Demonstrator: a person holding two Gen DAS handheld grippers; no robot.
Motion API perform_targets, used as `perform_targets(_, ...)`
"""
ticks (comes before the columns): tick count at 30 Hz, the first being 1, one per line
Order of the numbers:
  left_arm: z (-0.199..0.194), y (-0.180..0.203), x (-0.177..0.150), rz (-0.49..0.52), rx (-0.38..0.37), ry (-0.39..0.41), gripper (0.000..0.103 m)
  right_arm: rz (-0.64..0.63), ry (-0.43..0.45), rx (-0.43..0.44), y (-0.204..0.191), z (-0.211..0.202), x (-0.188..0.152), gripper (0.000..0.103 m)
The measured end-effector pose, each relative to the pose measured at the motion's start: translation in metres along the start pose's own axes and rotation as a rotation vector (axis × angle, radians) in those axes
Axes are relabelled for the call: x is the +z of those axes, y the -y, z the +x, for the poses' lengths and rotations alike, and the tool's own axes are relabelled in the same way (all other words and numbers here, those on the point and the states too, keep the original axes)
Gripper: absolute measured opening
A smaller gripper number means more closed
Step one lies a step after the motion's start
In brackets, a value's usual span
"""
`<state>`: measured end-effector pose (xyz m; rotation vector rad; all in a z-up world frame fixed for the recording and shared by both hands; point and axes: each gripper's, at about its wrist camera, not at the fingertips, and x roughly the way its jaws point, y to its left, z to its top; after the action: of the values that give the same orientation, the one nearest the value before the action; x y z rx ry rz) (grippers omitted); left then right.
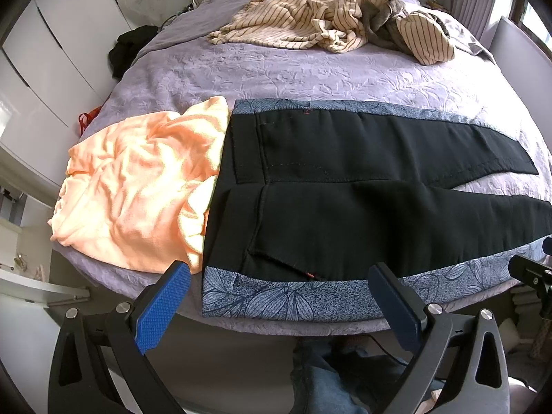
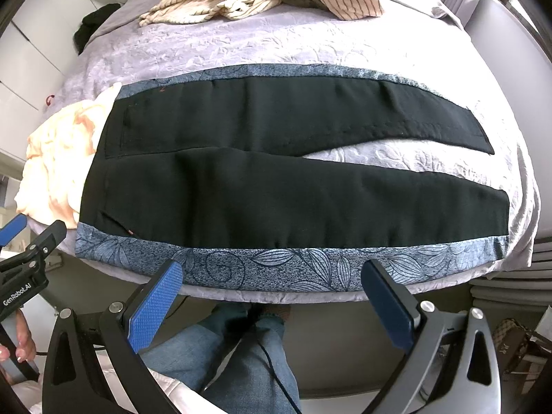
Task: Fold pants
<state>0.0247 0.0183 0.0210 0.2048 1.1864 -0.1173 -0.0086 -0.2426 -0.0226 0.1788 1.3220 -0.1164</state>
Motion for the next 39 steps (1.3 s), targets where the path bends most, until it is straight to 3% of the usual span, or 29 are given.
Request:
perform_targets(31, 0.005, -0.006, 0.003, -0.003, 0.007, -0.005, 0.103, 0.001, -0.026, 0.034, -0.004, 0.010, 0.005, 0.103)
perform_targets(39, 0.022, -0.009, 0.000, 0.000, 0.021, -0.052, 0.103, 0.033, -0.026, 0.041, 0.007, 0.019, 0.008, 0.103)
